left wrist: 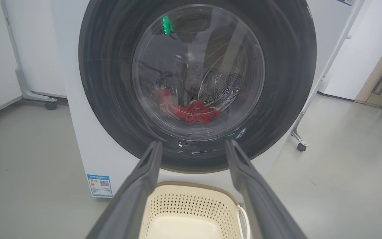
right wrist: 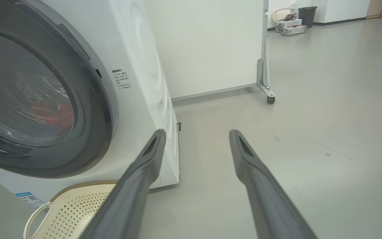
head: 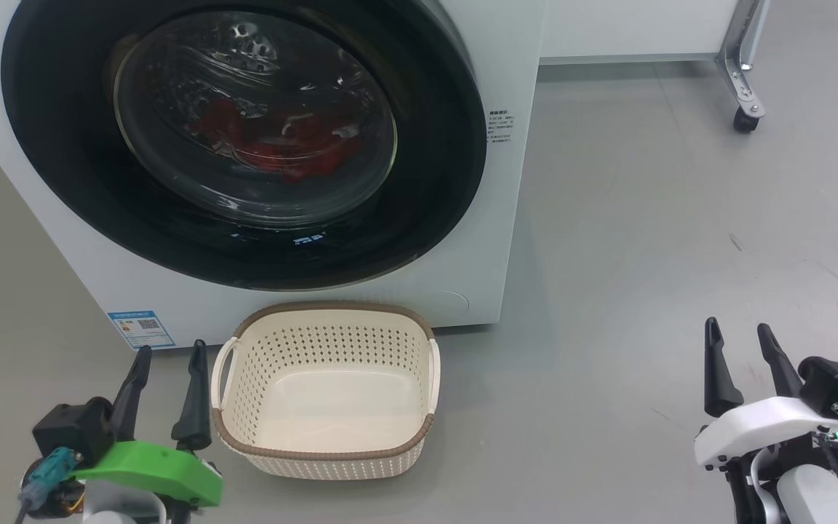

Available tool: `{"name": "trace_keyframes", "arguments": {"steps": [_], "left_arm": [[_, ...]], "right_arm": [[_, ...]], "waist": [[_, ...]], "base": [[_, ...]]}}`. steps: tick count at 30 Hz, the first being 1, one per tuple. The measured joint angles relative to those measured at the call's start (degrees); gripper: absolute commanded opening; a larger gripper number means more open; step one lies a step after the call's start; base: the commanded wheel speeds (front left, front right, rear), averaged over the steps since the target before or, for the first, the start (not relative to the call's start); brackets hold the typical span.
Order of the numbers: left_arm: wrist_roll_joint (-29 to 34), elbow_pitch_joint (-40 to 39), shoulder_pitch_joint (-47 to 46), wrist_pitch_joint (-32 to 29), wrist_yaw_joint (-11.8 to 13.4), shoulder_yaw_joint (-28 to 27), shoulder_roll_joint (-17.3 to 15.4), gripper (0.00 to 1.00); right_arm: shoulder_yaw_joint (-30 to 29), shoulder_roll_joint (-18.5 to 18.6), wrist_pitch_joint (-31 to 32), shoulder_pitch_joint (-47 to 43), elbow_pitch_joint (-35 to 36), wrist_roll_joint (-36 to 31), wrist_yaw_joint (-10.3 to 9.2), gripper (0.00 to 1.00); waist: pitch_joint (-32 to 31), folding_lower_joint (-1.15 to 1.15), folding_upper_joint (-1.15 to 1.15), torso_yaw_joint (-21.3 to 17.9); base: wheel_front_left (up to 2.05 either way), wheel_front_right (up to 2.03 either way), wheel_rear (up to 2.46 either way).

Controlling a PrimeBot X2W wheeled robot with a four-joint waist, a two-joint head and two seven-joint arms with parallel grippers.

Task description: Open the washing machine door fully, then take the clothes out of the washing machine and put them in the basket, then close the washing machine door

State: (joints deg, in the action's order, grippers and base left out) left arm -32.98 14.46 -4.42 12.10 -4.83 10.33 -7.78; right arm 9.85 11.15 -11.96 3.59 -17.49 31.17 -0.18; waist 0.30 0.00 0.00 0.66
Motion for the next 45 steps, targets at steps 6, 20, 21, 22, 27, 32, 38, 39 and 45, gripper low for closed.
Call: {"name": "trace_keyframes", "arguments": {"steps": [6,20,21,22,27,32,38,39,45], "left_arm": [[4.33,0.11,0.01,1.15,0.32,0.32,0.66,1.0],[9.47,1.36,0.02,2.27,0.32,-0.47,1.54,1.0],[9.48,1.42,0.02,2.29,0.32,-0.58,1.57,1.0],[9.48,1.42,0.02,2.29,0.32,-0.58,1.57,1.0],[10.06,1.62,0.03,2.27,0.32,-0.91,1.76,1.0],[10.32,1.77,0.03,2.27,0.31,-1.22,2.04,1.0],[10.8,2.2,0.03,2.29,0.14,-1.69,2.6,1.0],[10.93,2.27,0.03,2.29,-0.04,-1.77,2.68,1.0],[11.0,2.66,0.03,2.29,-0.27,-2.44,2.91,1.0]], "right_arm": [[1.3,0.0,-1.08,0.01,0.09,-4.75,-0.56,1.0],[2.14,-0.75,-2.25,0.0,0.19,-9.65,-1.1,1.0],[2.04,-0.81,-2.25,0.0,0.19,-9.65,-1.1,1.0],[2.04,-0.81,-2.25,0.0,0.19,-9.65,-1.1,1.0],[1.64,-1.15,-2.25,-0.01,0.19,-9.83,-1.1,1.0],[1.23,-1.34,-2.32,-0.01,0.19,-10.2,-1.09,1.0],[0.2,-1.71,-2.32,-0.01,0.32,-10.25,-1.05,0.0],[0.2,-1.76,-2.32,-0.02,0.31,-10.25,-1.01,0.0],[-0.03,-2.12,-2.33,-0.24,-0.03,-10.15,-0.42,0.0]], "waist": [[-0.05,0.0,0.0,-0.18],[-0.07,0.0,0.0,-0.47],[-0.07,0.0,0.0,-0.48],[-0.07,0.0,0.0,-0.48],[-0.03,0.0,0.0,-0.54],[0.0,0.0,0.0,-0.59],[0.1,0.0,0.0,-0.69],[0.11,0.0,0.0,-0.71],[0.18,0.0,0.0,-0.76]], "base": [[0.0,0.0,0.0],[0.0,0.0,0.0],[0.0,0.0,0.0],[0.0,0.0,0.0],[0.0,0.0,0.0],[0.0,0.0,0.0],[0.0,0.0,0.0],[0.0,0.0,0.0],[0.0,0.0,0.0]]}}
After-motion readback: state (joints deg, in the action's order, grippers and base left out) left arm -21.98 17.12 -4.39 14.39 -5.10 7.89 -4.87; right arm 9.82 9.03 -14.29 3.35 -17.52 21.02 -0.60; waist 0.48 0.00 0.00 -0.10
